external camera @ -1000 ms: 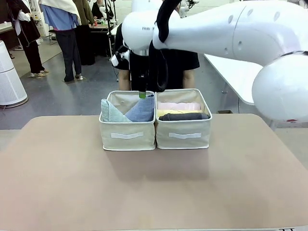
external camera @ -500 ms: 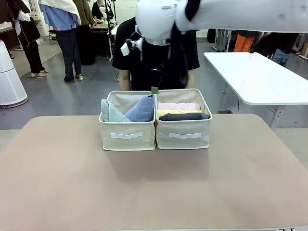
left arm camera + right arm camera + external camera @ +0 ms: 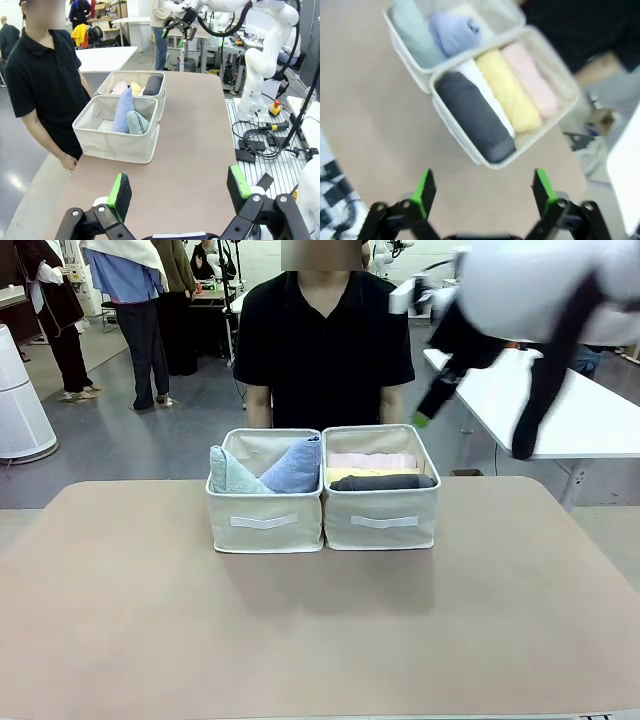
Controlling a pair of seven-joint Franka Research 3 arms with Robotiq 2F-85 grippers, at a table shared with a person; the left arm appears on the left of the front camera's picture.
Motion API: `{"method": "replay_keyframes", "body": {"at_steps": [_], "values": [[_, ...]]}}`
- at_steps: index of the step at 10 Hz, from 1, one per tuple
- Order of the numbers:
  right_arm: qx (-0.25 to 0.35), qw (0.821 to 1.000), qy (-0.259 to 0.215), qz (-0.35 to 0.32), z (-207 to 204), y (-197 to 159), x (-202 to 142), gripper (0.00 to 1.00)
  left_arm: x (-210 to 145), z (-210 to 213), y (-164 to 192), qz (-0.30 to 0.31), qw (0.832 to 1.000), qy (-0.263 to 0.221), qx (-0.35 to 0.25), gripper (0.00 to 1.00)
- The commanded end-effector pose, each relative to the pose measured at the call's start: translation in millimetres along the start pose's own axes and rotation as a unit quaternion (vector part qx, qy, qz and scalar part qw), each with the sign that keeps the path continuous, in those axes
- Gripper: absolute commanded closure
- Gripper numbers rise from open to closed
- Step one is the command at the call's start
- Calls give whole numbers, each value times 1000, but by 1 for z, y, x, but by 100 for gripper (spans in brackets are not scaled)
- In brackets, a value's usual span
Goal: Sort the towels based on their folding style.
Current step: Pick up another triangle-folded towel from the table and place it in the left Fabric basket.
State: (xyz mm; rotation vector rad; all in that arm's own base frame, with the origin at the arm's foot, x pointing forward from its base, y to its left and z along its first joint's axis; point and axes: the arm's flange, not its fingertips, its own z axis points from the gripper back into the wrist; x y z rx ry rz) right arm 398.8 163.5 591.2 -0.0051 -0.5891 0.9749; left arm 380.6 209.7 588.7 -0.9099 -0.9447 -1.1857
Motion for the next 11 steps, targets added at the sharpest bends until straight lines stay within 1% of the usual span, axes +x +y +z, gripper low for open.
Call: {"method": "replay_keyframes", "body": {"at_steps": [1, 2, 3, 4, 11], "values": [[-17, 1000, -16, 13, 4, 15, -21, 0, 0, 0, -2, -11, 1000, -4, -1, 0], [-8, 1000, -4, 12, 4, 10, -21, 0, 0, 0, -2, -11, 1000, -4, -1, 0], [-10, 1000, 29, 6, -4, 5, -16, 0, 0, 0, -2, -11, 1000, -4, -1, 0], [-11, 1000, -15, 0, 21, 9, -29, 0, 0, 0, -2, -11, 1000, -4, -1, 0], [-10, 1000, -14, 7, 21, 8, -30, 0, 0, 0, -2, -11, 1000, -4, -1, 0]]}}
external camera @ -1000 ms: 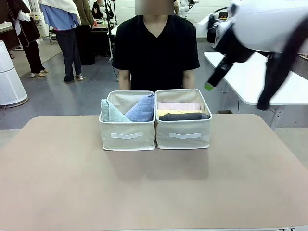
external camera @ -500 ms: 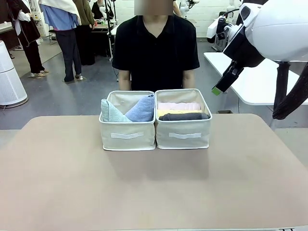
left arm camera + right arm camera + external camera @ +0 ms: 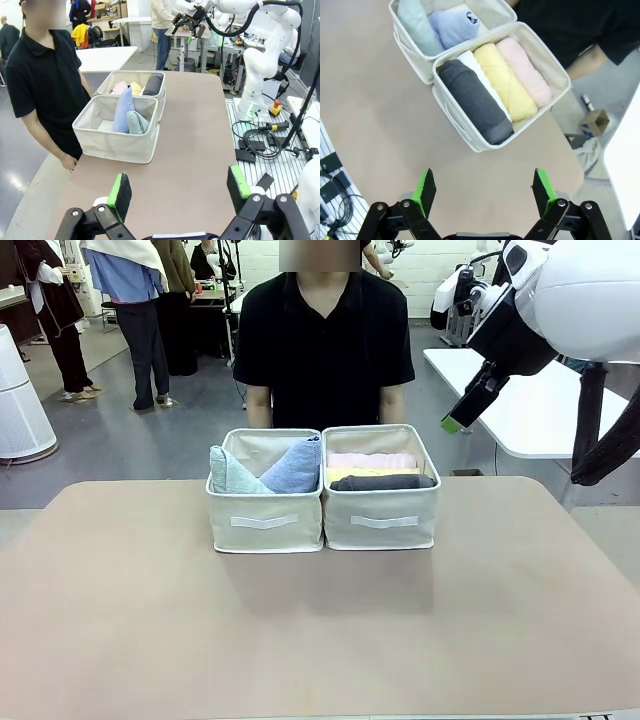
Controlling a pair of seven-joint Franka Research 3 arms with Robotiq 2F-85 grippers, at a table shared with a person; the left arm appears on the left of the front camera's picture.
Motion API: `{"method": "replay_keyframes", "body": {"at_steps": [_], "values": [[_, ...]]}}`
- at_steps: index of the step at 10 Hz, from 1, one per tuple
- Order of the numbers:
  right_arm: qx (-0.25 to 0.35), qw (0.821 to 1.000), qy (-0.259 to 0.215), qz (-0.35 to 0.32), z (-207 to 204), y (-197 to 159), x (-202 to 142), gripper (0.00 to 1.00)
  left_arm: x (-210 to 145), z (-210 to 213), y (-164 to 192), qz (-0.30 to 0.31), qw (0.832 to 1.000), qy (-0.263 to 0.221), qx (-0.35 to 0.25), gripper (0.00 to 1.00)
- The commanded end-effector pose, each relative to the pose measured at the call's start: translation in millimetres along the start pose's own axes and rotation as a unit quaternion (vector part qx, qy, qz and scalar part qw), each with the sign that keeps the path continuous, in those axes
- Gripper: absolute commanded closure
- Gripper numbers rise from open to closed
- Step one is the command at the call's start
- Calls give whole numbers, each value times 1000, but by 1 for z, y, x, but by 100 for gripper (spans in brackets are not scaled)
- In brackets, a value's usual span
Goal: Sort the towels based on their folding style.
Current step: Pick up another triangle-folded towel from the table and place it in the left Fabric basket.
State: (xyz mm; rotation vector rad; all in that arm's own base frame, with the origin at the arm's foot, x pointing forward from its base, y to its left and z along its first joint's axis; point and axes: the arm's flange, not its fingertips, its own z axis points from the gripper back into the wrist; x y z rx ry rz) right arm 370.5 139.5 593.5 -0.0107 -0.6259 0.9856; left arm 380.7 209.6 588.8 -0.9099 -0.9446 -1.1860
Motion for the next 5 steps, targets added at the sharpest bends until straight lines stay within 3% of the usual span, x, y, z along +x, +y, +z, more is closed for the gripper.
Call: {"method": "replay_keyframes", "body": {"at_steps": [1, 2, 3, 5], "values": [[122, 992, -9, 23, 31, -20, -21, 0, -1, 0, -2, -11, 1000, -4, -1, 0], [178, 983, -39, 27, 63, -47, -46, 0, -1, 0, -2, -11, 1000, -4, -1, 0], [192, 978, -80, 23, 86, -73, -72, 0, -1, 0, -2, -11, 1000, -4, -1, 0], [123, 976, -176, -40, 121, -117, -133, 0, -1, 0, -2, -11, 1000, -4, -1, 0]]}}
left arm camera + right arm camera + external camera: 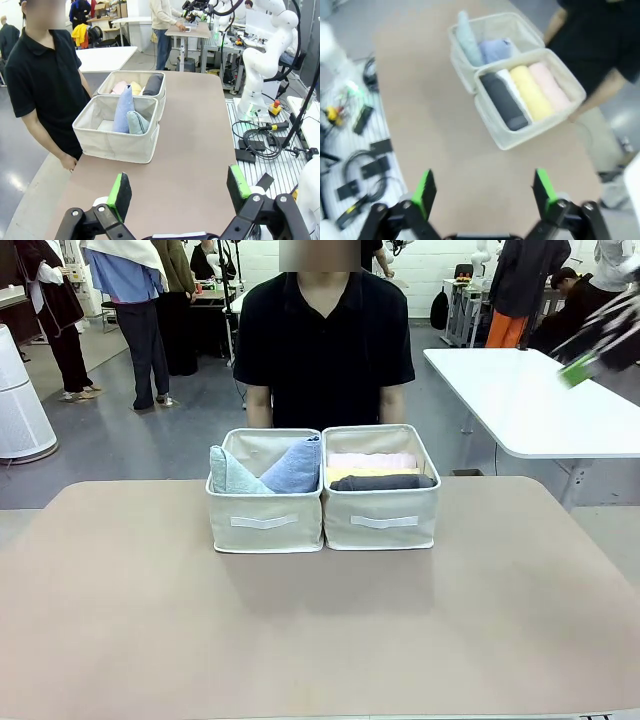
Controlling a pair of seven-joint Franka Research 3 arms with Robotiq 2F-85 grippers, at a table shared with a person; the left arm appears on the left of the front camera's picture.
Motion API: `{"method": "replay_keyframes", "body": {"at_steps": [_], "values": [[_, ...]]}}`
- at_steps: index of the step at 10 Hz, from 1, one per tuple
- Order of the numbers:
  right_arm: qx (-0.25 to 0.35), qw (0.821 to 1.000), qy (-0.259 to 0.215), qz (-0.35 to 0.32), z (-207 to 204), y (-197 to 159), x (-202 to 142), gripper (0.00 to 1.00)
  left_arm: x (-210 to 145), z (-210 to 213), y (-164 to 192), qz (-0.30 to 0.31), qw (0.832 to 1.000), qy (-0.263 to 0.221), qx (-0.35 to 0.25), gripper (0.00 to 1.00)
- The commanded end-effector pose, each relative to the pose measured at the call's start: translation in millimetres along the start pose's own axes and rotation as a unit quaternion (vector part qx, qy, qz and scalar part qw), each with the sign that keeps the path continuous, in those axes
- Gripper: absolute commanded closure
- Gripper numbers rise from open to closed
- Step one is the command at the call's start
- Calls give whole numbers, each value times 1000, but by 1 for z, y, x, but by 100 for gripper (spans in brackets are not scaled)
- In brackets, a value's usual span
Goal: Sort the towels based on their folding style.
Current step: Pick up another triangle-folded towel from the table and place it in the left Fabric basket.
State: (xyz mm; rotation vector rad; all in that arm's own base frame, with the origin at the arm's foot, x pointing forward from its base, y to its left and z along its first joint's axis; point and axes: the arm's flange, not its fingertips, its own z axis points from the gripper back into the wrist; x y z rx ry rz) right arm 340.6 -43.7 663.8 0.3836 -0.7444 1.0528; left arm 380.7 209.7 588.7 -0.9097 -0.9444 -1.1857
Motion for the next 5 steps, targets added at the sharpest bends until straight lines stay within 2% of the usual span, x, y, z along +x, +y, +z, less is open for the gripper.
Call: {"method": "replay_keyframes", "body": {"at_steps": [1, 3, 5], "values": [[-36, 996, -71, -39, 29, -19, -32, 0, 0, 0, -2, -11, 1000, -4, -1, 0], [-70, 990, -89, -86, 45, -30, -68, 0, 0, 0, -2, -11, 1000, -4, -1, 0], [-58, 991, -86, -83, 32, -48, -84, 0, 0, 0, -2, -11, 1000, -4, -1, 0]]}}
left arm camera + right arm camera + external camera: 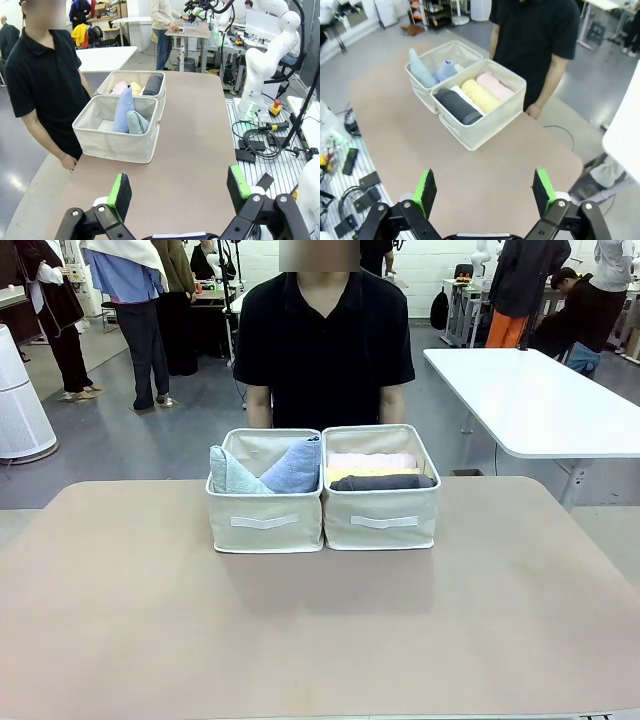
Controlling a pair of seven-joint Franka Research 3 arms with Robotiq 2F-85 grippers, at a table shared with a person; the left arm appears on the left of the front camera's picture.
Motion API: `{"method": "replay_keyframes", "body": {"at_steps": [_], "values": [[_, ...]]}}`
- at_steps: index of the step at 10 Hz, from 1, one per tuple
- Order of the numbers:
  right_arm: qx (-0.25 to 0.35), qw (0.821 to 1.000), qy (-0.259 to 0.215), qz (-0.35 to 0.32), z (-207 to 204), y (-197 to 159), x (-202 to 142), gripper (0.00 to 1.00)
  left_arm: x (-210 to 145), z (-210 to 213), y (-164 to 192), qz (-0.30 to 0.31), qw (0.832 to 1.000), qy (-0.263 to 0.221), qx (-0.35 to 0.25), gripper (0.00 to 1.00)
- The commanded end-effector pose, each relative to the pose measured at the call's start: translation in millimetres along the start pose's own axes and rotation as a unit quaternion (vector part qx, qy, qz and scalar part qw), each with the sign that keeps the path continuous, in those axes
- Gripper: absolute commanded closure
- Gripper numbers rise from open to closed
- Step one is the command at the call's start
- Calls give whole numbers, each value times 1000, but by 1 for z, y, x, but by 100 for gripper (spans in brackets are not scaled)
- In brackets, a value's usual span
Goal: Sort the towels based on their folding style.
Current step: Pick up another triangle-folded towel from the table and place it in the left Fabric basket.
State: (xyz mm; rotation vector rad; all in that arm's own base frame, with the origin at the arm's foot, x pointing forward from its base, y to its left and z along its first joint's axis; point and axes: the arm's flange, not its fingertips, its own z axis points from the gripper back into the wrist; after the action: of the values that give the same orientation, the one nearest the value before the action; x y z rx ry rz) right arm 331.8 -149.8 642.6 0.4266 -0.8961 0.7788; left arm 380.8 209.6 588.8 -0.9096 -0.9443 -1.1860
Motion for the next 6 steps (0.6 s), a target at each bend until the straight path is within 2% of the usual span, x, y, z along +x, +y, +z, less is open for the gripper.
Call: {"method": "replay_keyframes", "body": {"at_steps": [1, 2, 3, 5, 6], "values": [[24, 999, -1, 47, -26, -11, -2, 0, -1, 0, -2, -11, 1000, -4, -1, 0], [68, 996, -2, 49, -23, -16, -2, 0, -1, 0, -2, -11, 1000, -4, -1, 0], [83, 996, -7, 41, -17, -22, -1, 0, -1, 0, -2, -11, 1000, -4, -1, 0], [93, 995, -11, 24, -19, -34, 7, 0, -1, 0, -2, -11, 1000, -4, -1, 0], [69, 997, -1, 36, -27, -14, -1, 0, -1, 0, -2, -11, 1000, -4, -1, 0]]}}
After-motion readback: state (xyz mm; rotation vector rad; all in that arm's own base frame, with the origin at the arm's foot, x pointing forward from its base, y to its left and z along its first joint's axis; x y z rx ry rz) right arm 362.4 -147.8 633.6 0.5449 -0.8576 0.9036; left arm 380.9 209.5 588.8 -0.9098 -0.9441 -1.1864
